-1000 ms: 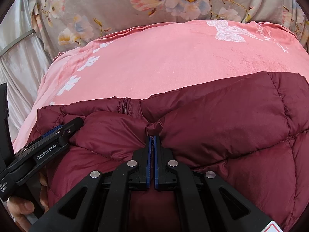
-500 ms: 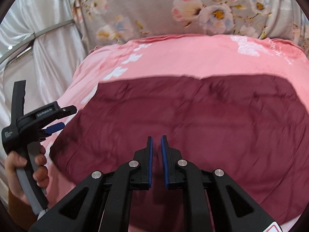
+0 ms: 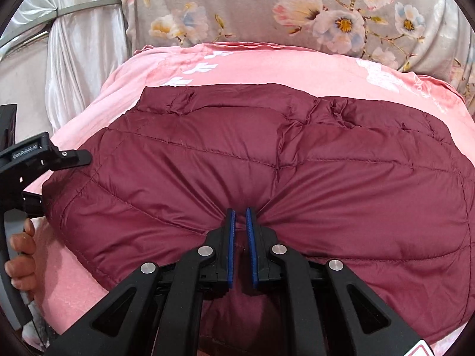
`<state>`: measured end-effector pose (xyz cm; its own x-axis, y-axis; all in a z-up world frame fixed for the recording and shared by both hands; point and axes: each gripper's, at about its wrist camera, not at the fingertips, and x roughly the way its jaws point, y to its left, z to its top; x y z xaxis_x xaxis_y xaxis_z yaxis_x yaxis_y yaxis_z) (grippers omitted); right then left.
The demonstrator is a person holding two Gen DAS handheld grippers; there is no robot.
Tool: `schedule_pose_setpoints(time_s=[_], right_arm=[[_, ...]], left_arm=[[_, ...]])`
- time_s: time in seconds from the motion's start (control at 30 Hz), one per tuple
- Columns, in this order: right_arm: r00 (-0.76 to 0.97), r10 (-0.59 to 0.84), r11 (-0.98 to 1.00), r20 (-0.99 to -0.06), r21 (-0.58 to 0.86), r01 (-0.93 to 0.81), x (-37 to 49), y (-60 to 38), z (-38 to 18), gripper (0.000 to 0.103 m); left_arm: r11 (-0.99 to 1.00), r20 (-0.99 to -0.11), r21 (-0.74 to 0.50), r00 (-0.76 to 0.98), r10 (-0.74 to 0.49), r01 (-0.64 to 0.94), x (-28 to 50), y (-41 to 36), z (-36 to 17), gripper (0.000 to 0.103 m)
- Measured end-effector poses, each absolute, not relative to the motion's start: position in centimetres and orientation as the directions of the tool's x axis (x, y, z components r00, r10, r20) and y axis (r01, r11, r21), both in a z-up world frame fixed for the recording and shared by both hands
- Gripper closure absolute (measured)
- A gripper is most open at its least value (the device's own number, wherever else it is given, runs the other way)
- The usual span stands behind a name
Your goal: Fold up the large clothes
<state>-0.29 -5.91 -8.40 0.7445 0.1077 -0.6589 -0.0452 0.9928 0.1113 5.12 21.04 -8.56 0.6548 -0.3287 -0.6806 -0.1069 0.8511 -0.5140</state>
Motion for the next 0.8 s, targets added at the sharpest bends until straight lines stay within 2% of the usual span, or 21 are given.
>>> schedule_pose_setpoints(time_s=[0.07,0.13,0.17,0.23,0.33,0.5,0.8], right_arm=[[0.751,0.126,0.988,-0.648,0.147,-0.040,-0.9,-6.4,-7.7,0.093],[0.762,0.148,0.982,-0.631,0.184,-0.038,-2.1,-7.1,-6.8,0.092],[0.765,0.155,0.980,-0.625,0.194,-0.040,-2.8,-7.4,-6.4,0.092],[0.777,0.153,0.980,-0.611,0.195,-0.040,-5.0,-8.2,-5.7,0.092],[0.762,0.173,0.974,-0.624,0.221,-0.040,-7.3,-9.2,-5.9,0.093],[0.735,0.160,0.977,-0.659,0.210,-0.025,-8.4,-9.5,-7.7,0.095],[0.734,0.180,0.967,-0.654,0.255,-0.010,-8.1,-10.4,-9.9,0.102]], left_arm=[[0.861,-0.685,-0.501,0.650,-0.329,-0.091,5.3,20.2,-8.5,0.030],[0.863,-0.687,-0.499,0.642,-0.341,-0.075,5.3,19.5,-8.1,0.051],[0.870,-0.686,-0.489,0.646,-0.333,-0.070,5.2,19.3,-7.7,0.055],[0.878,-0.680,-0.476,0.654,-0.331,-0.051,5.0,19.0,-7.0,0.071],[0.874,-0.656,-0.486,0.668,-0.352,-0.017,4.4,18.7,-5.6,0.083],[0.877,-0.607,-0.479,0.707,-0.362,0.038,3.0,17.5,-2.6,0.088],[0.865,-0.495,-0.460,0.750,-0.439,0.202,0.1,13.7,3.9,0.090]])
